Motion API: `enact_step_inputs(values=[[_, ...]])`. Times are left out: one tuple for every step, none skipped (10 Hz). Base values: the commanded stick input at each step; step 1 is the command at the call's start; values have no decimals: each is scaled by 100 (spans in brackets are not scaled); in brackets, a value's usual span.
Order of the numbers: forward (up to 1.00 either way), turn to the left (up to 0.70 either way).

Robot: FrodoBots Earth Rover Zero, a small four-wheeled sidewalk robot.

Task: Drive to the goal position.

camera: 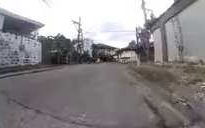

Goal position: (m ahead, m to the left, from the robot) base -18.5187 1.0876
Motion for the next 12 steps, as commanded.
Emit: enact_step_inputs(values=[[65,0],[65,0],[65,0],[65,0],[65,0],[65,0],[65,0],[65,0],[65,0],[65,0],[65,0],[65,0]])
